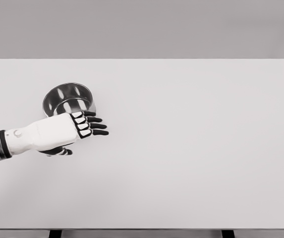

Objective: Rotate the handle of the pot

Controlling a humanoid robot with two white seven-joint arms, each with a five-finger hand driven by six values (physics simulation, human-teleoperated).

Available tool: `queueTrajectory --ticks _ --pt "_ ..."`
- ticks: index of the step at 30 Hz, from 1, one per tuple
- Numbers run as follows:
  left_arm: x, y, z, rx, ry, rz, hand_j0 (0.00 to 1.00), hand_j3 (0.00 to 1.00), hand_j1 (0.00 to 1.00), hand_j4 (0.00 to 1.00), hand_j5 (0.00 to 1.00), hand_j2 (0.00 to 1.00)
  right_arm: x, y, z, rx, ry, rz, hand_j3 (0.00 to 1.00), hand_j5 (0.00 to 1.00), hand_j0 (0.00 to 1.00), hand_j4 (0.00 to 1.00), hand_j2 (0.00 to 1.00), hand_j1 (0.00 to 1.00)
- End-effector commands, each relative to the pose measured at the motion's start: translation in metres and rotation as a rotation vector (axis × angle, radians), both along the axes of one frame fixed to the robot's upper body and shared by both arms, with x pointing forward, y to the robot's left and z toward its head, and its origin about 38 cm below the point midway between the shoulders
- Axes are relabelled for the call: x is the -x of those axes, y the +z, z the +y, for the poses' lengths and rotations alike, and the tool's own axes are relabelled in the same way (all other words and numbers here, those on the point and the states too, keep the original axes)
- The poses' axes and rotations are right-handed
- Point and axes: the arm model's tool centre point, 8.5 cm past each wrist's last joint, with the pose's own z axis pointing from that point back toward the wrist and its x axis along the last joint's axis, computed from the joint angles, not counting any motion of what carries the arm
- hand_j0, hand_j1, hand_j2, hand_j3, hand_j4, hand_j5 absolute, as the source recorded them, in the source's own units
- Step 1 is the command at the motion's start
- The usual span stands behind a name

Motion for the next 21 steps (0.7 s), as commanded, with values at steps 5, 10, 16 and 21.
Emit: queueTrajectory --ticks 5,10,16,21 --pt "-0.001 0.000 0.005 -0.009 0.011 0.004 1.00 1.00 1.00 1.00 1.00 1.00 0.000 0.000 0.000 0.000 0.000 0.000 1.00 1.00 1.00 1.00 1.00 1.00" --pt "-0.004 0.001 0.011 -0.015 0.029 0.003 1.00 1.00 1.00 1.00 1.00 1.00 0.000 0.000 0.000 0.000 0.000 0.000 1.00 1.00 1.00 1.00 1.00 1.00" --pt "-0.006 0.000 0.017 -0.025 0.044 0.006 1.00 1.00 1.00 1.00 1.00 1.00 0.000 0.000 0.000 0.000 0.000 0.000 1.00 1.00 1.00 1.00 1.00 1.00" --pt "-0.008 0.002 0.020 -0.025 0.056 0.000 1.00 1.00 1.00 1.00 1.00 1.00 0.000 0.000 0.000 0.000 0.000 0.000 1.00 1.00 1.00 1.00 1.00 1.00"
